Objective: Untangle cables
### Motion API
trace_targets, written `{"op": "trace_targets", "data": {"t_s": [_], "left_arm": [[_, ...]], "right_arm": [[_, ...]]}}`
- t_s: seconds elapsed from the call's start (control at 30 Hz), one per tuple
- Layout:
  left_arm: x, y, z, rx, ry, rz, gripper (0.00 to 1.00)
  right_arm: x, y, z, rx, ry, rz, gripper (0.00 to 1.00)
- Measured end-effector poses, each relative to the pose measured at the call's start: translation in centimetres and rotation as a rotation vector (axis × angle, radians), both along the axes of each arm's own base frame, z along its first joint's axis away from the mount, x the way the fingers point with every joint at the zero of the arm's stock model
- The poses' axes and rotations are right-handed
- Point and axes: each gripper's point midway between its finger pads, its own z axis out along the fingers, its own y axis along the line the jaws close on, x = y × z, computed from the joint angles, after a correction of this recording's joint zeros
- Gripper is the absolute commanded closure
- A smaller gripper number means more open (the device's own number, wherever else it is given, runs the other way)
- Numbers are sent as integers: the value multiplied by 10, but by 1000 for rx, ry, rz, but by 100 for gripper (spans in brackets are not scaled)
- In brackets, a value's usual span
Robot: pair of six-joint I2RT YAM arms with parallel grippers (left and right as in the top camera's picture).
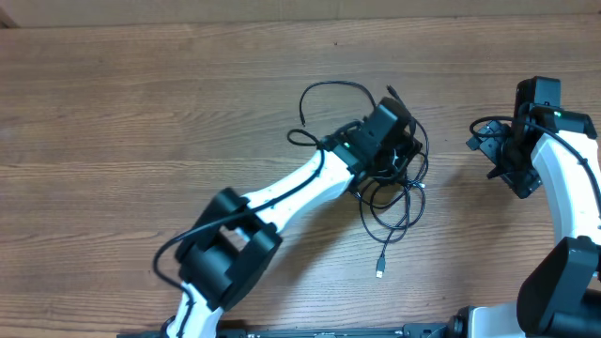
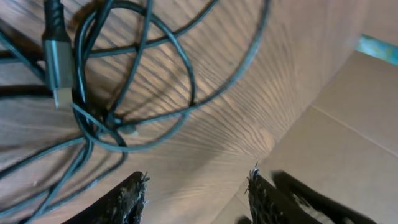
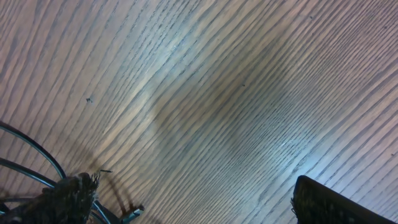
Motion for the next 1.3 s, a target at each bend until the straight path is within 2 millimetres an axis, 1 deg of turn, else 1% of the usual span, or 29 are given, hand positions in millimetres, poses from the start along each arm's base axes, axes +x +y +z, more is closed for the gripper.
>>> {"op": "trace_targets", "data": {"t_s": [0.17, 0.3, 0.47, 0.63, 0.8, 0.97, 1.13, 1.3], "left_arm": [[-1, -2, -37, 28, 54, 6, 49], [-3, 0, -51, 46, 76, 8, 48], [-2, -1, -51, 45, 74, 9, 49], [-3, 0, -52, 46, 78, 10, 53], [-6, -1, -52, 44, 94, 0, 51], [-9, 0, -53, 46, 108, -8, 53], [-16, 5, -59, 73, 144, -14, 51], [-20, 10, -64, 99, 163, -8, 53]], "right_arm": [[0, 0, 0, 0, 0, 0, 0], [0, 0, 0, 2, 0, 0, 0], [1, 2, 0, 13, -3, 3, 0], [1, 3, 0, 16, -3, 4, 0], [1, 3, 0, 18, -4, 4, 0], [1, 3, 0, 18, -4, 4, 0], [1, 3, 0, 19, -4, 4, 0], [1, 3, 0, 18, -4, 4, 0]]}}
